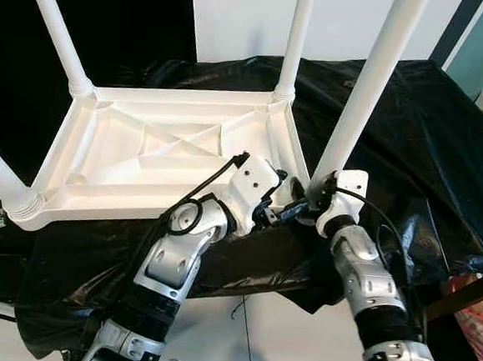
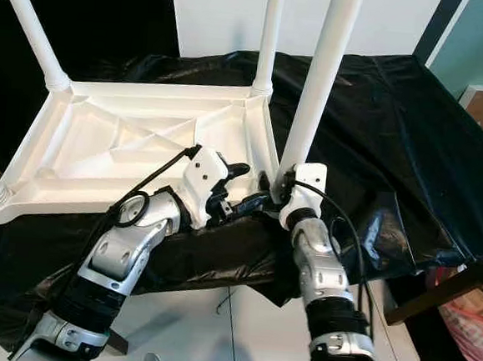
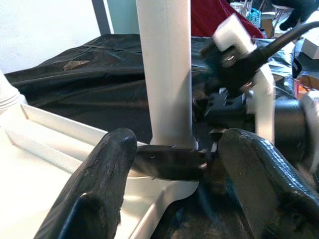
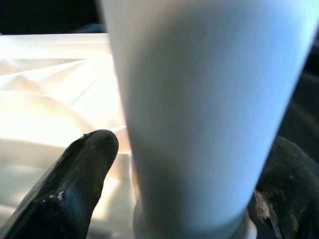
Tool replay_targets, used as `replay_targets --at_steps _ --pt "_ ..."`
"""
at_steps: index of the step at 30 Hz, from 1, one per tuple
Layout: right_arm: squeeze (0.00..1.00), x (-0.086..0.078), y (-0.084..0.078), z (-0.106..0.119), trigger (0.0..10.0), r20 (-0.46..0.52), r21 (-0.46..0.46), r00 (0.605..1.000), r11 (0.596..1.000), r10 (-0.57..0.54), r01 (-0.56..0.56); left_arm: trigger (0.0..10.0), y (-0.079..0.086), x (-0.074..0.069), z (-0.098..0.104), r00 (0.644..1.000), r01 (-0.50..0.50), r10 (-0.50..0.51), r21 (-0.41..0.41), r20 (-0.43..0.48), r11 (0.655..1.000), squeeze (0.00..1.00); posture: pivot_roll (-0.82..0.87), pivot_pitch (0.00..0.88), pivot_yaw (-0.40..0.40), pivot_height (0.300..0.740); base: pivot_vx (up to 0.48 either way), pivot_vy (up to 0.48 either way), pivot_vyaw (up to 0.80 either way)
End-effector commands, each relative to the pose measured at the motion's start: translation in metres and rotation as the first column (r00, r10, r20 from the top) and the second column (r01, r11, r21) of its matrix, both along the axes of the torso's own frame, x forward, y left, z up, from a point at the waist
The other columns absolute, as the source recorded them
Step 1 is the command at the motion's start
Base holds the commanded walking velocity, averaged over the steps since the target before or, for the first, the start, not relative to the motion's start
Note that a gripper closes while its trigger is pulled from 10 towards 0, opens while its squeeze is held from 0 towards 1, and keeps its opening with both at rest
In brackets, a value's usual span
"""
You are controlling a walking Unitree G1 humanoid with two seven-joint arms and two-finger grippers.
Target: Building children table
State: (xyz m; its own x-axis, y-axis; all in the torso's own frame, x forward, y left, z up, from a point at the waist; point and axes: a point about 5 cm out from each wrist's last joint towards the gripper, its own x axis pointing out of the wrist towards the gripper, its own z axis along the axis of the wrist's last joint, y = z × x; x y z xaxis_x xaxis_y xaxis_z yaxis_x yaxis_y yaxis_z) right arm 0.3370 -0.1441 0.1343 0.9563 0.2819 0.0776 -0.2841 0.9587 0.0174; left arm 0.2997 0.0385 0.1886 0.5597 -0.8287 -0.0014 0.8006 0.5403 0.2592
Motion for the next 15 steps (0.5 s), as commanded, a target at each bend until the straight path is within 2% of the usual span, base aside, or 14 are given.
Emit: replay_targets --at_steps 1,4,14,15 --pt "0.0 -0.002 -0.002 -0.002 10.0 0.006 -0.026 0.996 0.996 0.085 -0.085 10.0 0.0 0.003 -0.001 0.999 -0.048 0.048 0.006 0.006 0.999 0.0 -0.04 0.064 0.005 0.74 0.0 0.0 0.0" --pt "0.0 0.0 -0.005 0.004 10.0 0.018 -0.083 0.982 0.979 0.19 -0.188 10.0 0.0 0.003 -0.001 0.999 -0.045 0.045 0.006 0.007 0.999 0.0 -0.04 0.063 0.007 0.74 0.0 0.0 0.0" --pt "0.0 0.011 -0.008 0.012 10.0 0.008 -0.173 0.955 0.941 0.297 -0.291 10.0 0.0 0.004 0.001 0.999 -0.042 0.042 0.007 0.012 0.999 0.0 -0.04 0.058 0.009 0.74 0.0 0.0 0.0" --pt "0.0 0.013 -0.009 0.011 0.8 -0.002 -0.18 0.952 0.936 0.307 -0.302 10.0 0.0 0.004 0.001 0.999 -0.042 0.042 0.007 0.013 0.999 0.0 -0.03 0.057 0.006 0.74 0.0 0.0 0.0"
